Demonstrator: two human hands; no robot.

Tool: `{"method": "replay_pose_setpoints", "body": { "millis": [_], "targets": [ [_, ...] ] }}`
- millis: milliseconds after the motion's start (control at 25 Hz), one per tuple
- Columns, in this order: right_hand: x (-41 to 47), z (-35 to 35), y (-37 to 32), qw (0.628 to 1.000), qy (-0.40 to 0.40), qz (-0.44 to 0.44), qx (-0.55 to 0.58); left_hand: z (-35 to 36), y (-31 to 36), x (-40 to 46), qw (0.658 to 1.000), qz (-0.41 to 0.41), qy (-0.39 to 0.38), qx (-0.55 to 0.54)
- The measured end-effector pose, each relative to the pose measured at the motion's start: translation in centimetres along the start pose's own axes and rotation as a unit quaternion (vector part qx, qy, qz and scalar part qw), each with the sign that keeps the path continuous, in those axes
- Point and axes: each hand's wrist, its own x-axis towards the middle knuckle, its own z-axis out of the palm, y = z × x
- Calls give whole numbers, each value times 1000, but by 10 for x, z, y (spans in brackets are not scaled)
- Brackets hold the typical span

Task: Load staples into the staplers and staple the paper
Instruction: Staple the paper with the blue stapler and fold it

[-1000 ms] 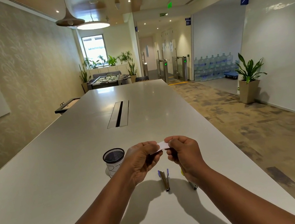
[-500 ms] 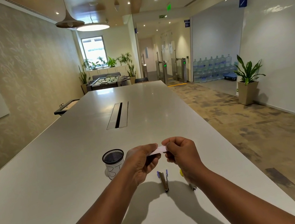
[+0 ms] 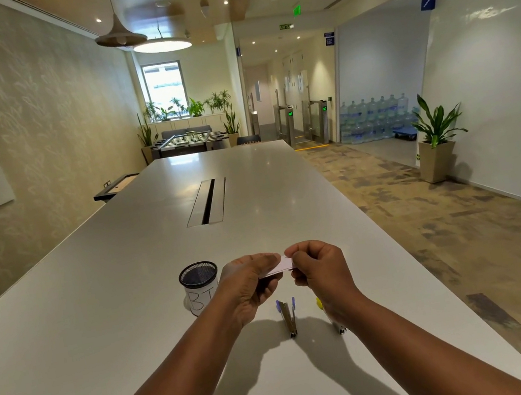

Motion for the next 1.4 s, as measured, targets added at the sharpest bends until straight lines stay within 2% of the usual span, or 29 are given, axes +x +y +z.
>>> {"method": "replay_pose_setpoints", "body": {
  "millis": [240, 520, 800, 1200, 1400],
  "targets": [
    [0, 0, 2, 1000, 7, 0, 4, -4, 1, -2, 999, 11, -36, 18],
    [0, 2, 2, 1000, -4, 4, 2, -2, -1, 1, 1000, 0, 16, -4],
    [0, 1, 3, 1000, 5, 3, 5, -7, 1, -2, 999, 6, -37, 5],
    [-1, 2, 2, 1000, -1, 0, 0, -1, -2, -3, 1000, 0, 15, -9],
    [-2, 1, 2, 1000, 9, -1, 3, -5, 1, -7, 999, 2, -32, 3]
  ]
}}
